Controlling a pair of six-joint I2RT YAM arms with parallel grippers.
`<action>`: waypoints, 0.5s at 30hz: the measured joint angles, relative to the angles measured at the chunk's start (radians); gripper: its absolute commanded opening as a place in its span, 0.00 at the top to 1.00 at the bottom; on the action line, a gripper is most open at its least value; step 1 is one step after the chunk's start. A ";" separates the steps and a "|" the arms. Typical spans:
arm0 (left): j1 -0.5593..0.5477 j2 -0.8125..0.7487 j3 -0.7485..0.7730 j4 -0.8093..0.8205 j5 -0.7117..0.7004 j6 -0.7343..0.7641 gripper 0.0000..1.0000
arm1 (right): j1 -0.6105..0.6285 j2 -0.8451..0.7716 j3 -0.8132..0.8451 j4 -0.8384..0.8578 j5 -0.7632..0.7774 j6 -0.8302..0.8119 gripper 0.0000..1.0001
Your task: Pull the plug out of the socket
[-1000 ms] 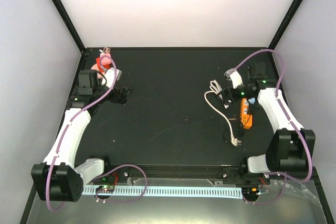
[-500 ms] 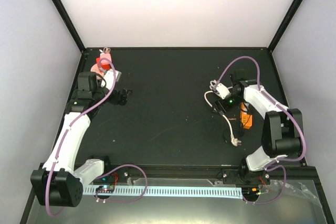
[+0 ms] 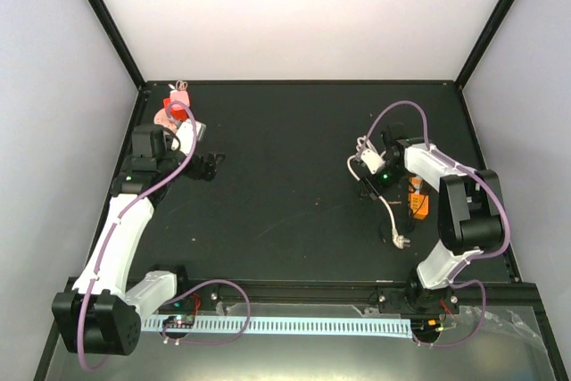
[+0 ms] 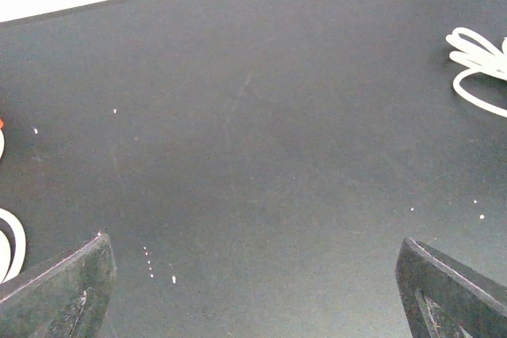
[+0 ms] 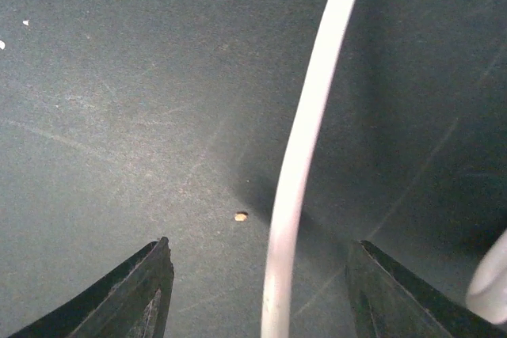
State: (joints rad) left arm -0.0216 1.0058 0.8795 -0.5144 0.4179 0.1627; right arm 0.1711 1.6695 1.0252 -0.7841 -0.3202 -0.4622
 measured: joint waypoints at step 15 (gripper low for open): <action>0.029 0.349 0.060 -0.005 -0.278 0.119 0.01 | 0.013 0.018 0.033 0.029 0.000 0.051 0.40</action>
State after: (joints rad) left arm 0.0078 1.3544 0.9394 -0.5190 0.1398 0.2821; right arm 0.1841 1.6875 1.0584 -0.7547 -0.3206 -0.4114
